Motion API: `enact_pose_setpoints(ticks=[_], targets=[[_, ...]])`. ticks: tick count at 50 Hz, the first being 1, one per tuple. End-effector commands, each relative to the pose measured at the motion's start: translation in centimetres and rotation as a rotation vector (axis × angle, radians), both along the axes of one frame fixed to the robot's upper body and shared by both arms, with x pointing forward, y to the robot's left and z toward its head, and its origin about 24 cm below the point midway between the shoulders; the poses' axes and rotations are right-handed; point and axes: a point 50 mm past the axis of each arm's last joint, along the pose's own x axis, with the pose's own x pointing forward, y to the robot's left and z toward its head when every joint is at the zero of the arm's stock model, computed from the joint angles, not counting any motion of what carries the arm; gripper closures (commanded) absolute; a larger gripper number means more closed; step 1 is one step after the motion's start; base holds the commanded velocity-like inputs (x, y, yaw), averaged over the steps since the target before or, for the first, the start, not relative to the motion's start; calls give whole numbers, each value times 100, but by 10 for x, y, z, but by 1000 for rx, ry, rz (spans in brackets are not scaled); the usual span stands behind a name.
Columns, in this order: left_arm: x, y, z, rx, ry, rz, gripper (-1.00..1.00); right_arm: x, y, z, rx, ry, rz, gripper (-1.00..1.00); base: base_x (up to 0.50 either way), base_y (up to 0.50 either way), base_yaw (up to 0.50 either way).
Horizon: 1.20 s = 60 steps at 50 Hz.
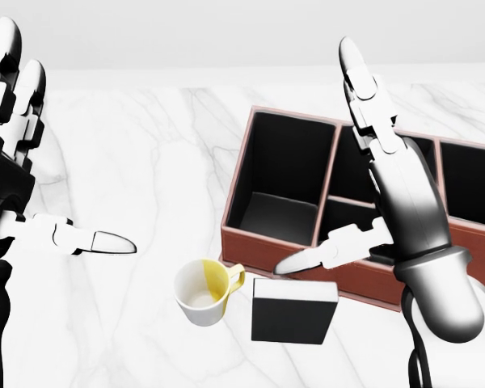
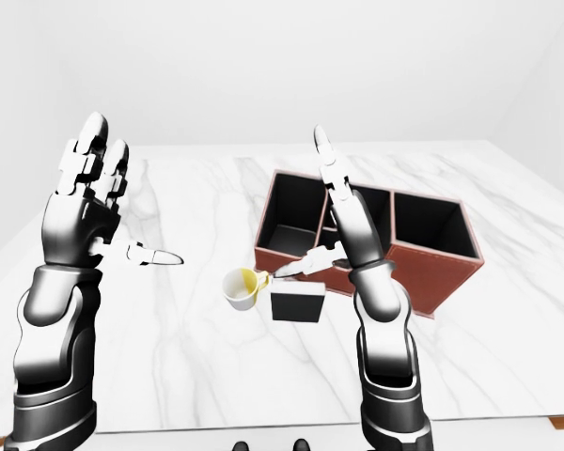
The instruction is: Pick up the book and place it in the caddy.
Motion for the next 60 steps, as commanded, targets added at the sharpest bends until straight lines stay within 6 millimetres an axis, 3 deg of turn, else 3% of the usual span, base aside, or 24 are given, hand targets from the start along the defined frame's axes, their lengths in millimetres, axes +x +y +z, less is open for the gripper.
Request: enact_pose_setpoints(ticks=[1,33,44,60], targets=[[0,-1,1,-1,-6,-2,-100,1,0,-3,1,14,-1,-100,18,0,0],[0,0,1,-4,-5,-4,-100,1,0,-10,-50,37,-42,-100,8,0,0],[3,-1,-1,-7,9,-4,-100,-4,5,-31,-209,120,-72,-100,0,0,0],[8,0,-9,-13,50,-4,-100,-18,17,-40,-338,134,-117,-100,0,0,0]])
